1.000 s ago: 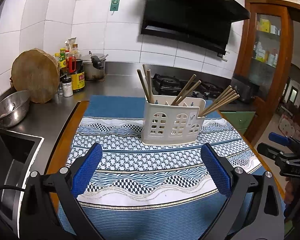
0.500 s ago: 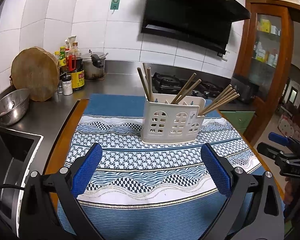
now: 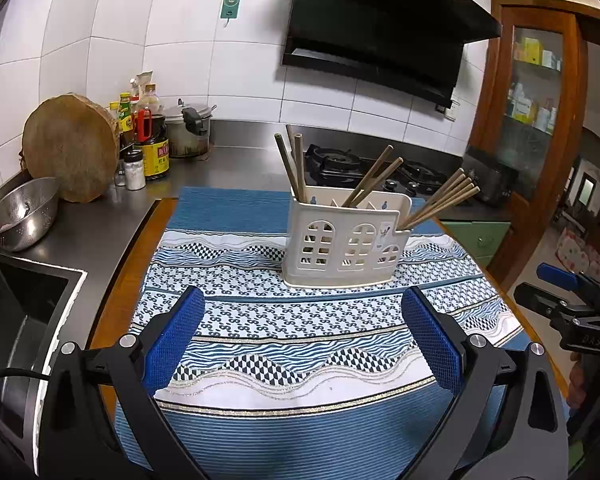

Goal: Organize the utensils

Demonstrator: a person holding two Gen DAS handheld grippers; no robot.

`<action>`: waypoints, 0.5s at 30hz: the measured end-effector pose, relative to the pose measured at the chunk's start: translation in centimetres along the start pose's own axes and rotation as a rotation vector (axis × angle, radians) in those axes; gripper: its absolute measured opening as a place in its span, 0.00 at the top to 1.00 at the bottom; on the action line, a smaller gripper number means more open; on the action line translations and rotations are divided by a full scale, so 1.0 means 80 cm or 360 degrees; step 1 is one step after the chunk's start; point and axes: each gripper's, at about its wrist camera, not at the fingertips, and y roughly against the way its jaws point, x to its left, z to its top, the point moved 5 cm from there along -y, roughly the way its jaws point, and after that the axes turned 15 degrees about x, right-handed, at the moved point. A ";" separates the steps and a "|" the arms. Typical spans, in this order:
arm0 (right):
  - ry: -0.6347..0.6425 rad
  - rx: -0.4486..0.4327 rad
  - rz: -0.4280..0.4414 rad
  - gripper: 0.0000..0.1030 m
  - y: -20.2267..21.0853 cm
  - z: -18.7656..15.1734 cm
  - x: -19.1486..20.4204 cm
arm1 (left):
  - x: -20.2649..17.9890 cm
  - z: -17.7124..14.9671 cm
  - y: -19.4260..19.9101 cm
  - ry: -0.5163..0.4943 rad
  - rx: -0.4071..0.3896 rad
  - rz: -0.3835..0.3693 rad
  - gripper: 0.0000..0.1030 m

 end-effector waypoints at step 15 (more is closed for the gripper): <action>-0.0001 0.0001 0.0000 0.11 0.000 0.000 -0.001 | 0.001 -0.002 -0.001 0.0013 0.0005 -0.0005 0.05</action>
